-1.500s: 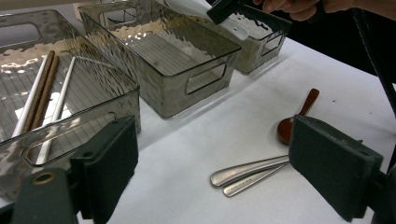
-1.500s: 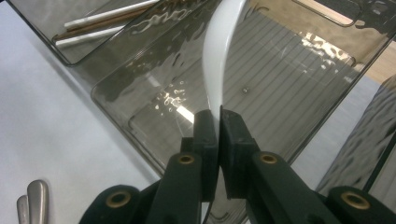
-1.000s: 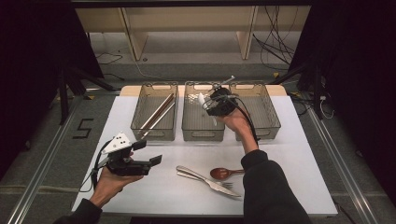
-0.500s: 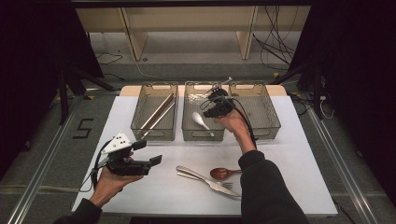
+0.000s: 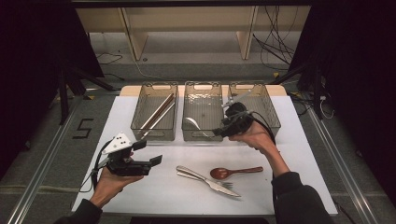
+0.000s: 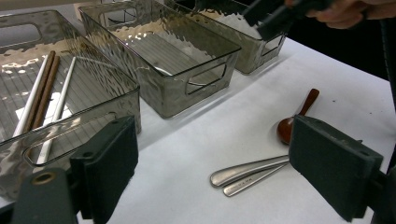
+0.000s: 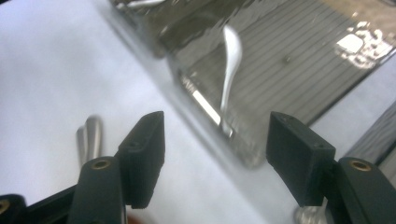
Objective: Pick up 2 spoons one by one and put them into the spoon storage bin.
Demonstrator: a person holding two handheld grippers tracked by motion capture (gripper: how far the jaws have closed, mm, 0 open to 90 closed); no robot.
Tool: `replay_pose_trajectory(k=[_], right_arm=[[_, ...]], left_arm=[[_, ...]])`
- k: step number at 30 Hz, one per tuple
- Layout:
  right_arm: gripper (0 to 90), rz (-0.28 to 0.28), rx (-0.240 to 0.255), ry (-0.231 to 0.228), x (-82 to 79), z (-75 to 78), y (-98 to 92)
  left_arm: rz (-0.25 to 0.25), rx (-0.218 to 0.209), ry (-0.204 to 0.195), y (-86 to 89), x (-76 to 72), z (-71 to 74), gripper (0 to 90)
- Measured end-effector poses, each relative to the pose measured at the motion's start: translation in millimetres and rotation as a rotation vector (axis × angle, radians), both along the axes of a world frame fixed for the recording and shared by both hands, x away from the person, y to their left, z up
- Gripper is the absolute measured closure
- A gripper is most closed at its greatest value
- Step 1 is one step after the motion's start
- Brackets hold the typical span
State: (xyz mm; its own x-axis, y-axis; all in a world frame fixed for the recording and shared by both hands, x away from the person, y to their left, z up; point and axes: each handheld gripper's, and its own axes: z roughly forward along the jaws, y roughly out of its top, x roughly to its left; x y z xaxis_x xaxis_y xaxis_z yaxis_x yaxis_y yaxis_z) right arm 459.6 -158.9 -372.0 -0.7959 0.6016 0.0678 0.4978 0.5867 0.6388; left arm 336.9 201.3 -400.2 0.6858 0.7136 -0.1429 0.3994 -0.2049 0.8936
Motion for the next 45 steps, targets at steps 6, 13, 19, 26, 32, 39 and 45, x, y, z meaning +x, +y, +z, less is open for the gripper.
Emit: replay_pose_trajectory(k=[6,13,19,26,32,39,45], right_arm=[[36.0,0.013,-0.042,0.027,-25.0,-13.7,-22.5],[33.6,0.026,-0.073,0.048,-43.6,-27.8,-33.9],[33.2,0.041,-0.110,0.059,-49.7,-34.3,-34.4],[33.3,0.061,-0.147,0.069,-56.6,-38.5,-35.8],[33.9,0.071,-0.175,0.098,-59.1,-45.6,-37.0],[34.9,0.086,-0.214,0.111,-62.5,-52.8,-37.2],[36.8,0.123,-0.274,0.137,-66.0,-60.5,-33.6]], left_arm=[[-0.001,0.000,-0.001,-0.4,0.4,-0.6,15.2],[-0.008,-0.007,-0.003,0.3,0.3,-0.7,15.1],[-0.012,-0.007,-0.003,0.0,0.3,-0.7,15.1],[-0.013,-0.005,-0.002,-0.2,0.3,-0.9,15.1],[-0.015,-0.002,-0.001,-0.2,0.6,-1.0,15.1],[-0.013,-0.003,0.000,0.0,0.4,-0.9,15.1],[-0.012,-0.003,0.000,0.0,0.5,-0.9,15.1]])
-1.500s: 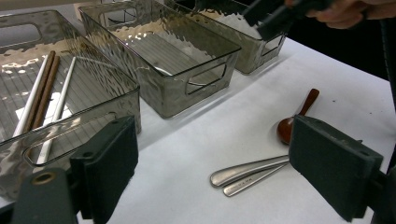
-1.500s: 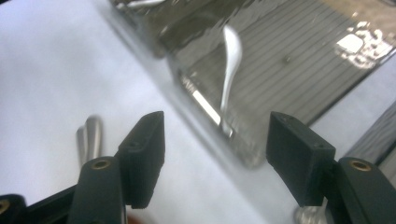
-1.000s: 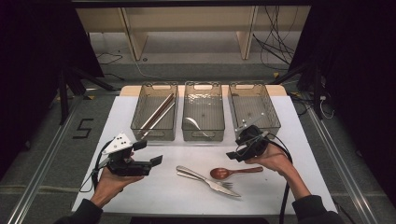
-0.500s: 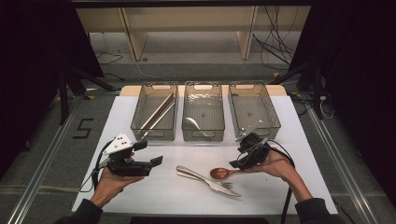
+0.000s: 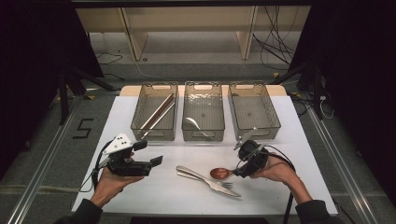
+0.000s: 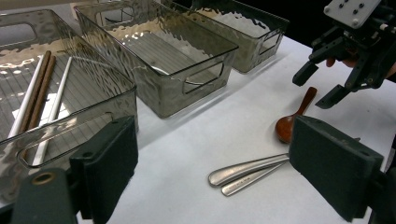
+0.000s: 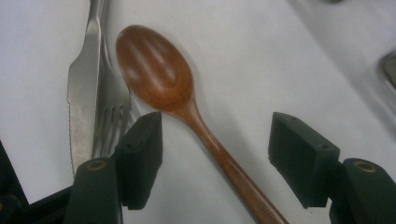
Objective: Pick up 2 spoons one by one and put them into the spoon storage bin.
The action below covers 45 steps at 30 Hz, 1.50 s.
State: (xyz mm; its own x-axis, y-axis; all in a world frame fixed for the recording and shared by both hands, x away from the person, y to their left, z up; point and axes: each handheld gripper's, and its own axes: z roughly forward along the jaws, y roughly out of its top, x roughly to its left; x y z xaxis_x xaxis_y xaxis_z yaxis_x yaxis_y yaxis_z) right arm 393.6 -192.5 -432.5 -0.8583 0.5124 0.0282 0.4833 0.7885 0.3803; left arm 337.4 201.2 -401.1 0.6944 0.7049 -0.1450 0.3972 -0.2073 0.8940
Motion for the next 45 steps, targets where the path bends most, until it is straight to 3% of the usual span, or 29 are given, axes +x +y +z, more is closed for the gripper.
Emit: replay_pose_trajectory(k=[9,25,38,45], right_arm=[[47.6,0.038,-0.081,0.010,-2.0,-9.1,4.2],[65.3,0.068,-0.179,0.024,1.0,-22.9,9.6],[80.8,0.125,-0.169,0.034,-2.9,-22.2,11.2],[81.9,0.130,-0.144,0.042,-2.1,-20.5,8.8]], left_arm=[[-0.002,-0.002,0.000,0.3,-0.2,0.4,15.1],[-0.004,0.000,0.001,0.0,-0.1,0.1,15.0],[-0.005,0.003,0.003,-0.2,-0.1,0.1,15.0],[-0.004,0.004,0.003,0.1,0.1,0.1,15.1]])
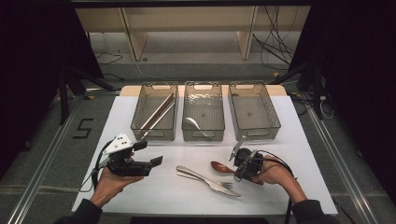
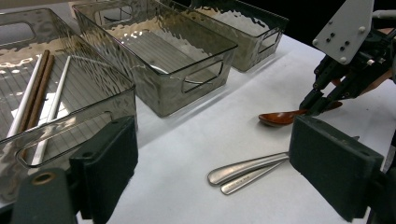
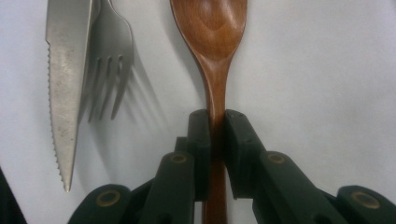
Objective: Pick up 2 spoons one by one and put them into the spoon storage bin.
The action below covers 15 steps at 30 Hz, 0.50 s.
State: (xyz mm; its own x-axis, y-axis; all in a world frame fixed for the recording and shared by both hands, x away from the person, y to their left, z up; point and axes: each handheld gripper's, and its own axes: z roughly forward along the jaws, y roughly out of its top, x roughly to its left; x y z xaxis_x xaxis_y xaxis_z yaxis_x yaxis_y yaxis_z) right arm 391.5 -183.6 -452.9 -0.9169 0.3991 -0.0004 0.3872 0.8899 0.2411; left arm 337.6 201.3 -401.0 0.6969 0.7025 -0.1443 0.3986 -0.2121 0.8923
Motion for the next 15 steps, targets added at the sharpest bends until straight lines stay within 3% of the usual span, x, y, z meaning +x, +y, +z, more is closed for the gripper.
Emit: replay_pose_trajectory(k=[6,15], right_arm=[[82.1,-0.044,0.040,0.001,1.5,7.8,-5.2],[82.3,-0.130,0.167,-0.022,5.8,23.0,-14.8]], left_arm=[[-0.001,0.003,-0.001,0.1,-0.1,0.2,15.1],[-0.001,0.004,-0.004,0.6,0.0,0.3,15.0]])
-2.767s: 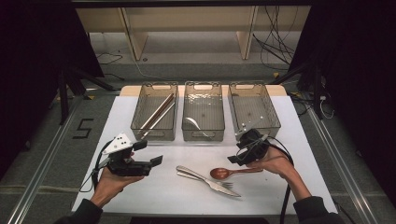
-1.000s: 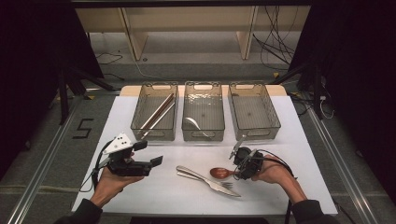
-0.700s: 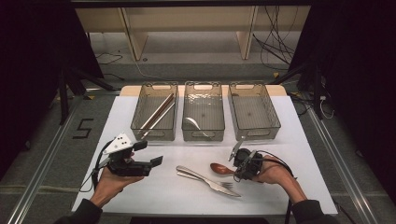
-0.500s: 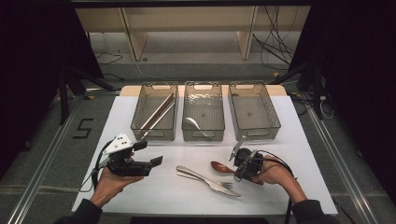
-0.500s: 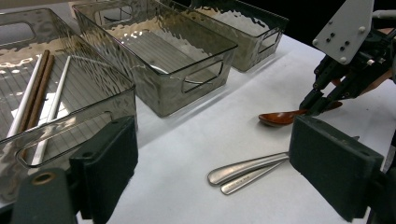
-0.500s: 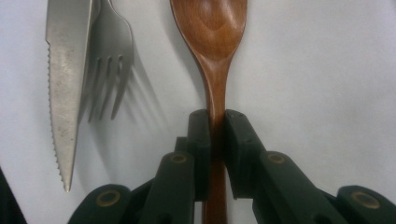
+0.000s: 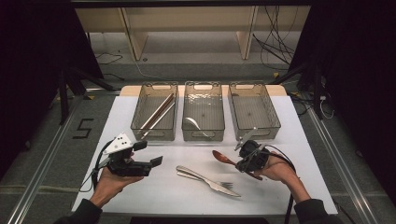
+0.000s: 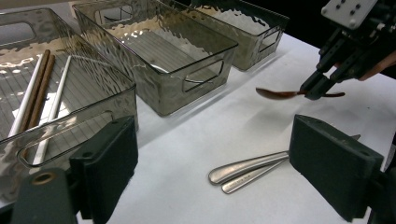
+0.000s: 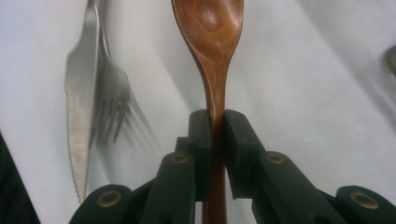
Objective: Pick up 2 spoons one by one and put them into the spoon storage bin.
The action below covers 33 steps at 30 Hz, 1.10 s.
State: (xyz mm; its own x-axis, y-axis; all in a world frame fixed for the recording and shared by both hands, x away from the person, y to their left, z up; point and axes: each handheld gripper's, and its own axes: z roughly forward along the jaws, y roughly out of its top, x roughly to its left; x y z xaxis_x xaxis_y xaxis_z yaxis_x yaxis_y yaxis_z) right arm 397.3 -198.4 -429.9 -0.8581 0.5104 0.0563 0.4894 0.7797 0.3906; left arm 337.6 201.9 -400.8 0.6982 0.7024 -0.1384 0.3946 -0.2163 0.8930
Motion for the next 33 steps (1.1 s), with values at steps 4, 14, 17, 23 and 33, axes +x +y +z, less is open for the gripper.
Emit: replay_pose_trajectory(k=[4,14,17,23,33], right_arm=[[82.4,-0.021,0.089,-0.018,1.6,12.8,-3.3],[82.4,-0.084,0.195,-0.072,16.7,38.9,1.5],[82.4,-0.105,0.215,-0.092,25.2,45.2,4.3],[82.4,-0.155,0.259,-0.118,42.3,53.1,11.9],[82.4,-0.215,0.281,-0.128,68.9,63.9,29.9]], left_arm=[[0.007,-0.005,0.003,1.4,1.1,-0.1,15.1],[0.010,-0.015,0.005,2.5,1.2,-0.1,15.1],[0.011,-0.016,0.002,2.5,1.2,-0.3,15.0],[0.007,-0.018,0.003,2.0,0.9,-0.4,15.1],[0.006,-0.016,0.003,2.4,1.1,-0.9,15.1]])
